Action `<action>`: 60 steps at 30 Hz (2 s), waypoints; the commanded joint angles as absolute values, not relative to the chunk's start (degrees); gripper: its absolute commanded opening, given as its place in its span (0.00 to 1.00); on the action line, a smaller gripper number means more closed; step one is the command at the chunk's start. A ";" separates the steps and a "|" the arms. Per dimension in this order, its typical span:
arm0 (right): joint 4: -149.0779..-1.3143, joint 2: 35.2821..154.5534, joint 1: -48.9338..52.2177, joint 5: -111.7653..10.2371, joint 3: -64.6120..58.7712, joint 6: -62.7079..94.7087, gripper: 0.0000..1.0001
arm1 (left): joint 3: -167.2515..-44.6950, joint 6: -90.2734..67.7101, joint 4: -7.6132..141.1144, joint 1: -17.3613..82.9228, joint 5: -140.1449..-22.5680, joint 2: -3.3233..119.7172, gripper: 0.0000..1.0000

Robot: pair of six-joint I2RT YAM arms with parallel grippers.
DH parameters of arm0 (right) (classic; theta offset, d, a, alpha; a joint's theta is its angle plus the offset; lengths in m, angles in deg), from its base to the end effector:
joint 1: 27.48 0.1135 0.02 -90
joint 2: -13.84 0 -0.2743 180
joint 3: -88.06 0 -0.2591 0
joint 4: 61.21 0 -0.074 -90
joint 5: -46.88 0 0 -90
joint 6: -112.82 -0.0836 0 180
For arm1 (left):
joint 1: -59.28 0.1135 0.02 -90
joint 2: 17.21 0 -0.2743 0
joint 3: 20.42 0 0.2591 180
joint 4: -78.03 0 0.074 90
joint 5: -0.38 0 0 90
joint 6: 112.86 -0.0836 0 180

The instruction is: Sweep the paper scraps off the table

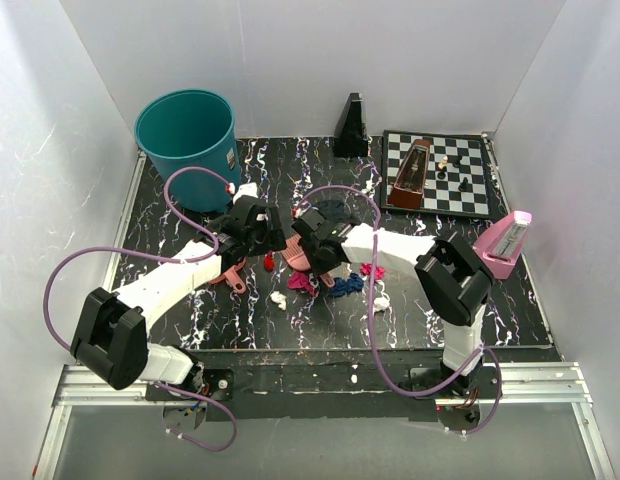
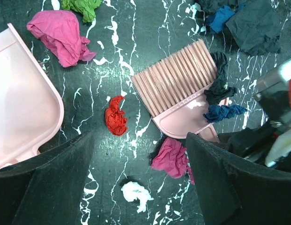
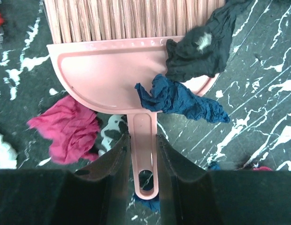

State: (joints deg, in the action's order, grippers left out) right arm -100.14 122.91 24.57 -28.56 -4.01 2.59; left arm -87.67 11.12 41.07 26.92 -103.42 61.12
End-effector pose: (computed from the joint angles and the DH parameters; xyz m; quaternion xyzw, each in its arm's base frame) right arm 0.2801 0.3250 0.1450 -0.2312 0.9306 0.0522 0.2791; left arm 0.2831 -0.1558 0.2169 -0.0561 0.9262 -0.1006 0.3589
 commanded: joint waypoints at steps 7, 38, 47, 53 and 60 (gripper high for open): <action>-111.78 116.15 24.28 -41.52 6.43 6.12 0.27 | -89.88 11.41 36.26 27.02 -98.41 55.23 0.79; -108.79 111.66 14.09 -60.27 3.27 2.95 0.26 | -88.22 51.79 27.46 28.87 -89.63 50.73 0.98; -107.91 109.29 14.18 -56.83 1.87 3.22 0.26 | -80.13 69.68 35.90 29.75 -82.23 50.73 0.95; -106.86 108.41 14.61 -57.10 0.99 3.13 0.27 | -78.10 74.52 40.91 29.75 -82.76 52.74 0.88; -106.68 108.06 15.67 -57.01 0.55 3.48 0.27 | -80.21 74.96 44.08 29.75 -83.47 57.76 0.77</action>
State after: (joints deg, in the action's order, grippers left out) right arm -108.80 110.54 14.80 -56.86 1.15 2.39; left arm -78.34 72.99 41.45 29.50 -83.18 56.15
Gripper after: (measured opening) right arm 0.322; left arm 0.838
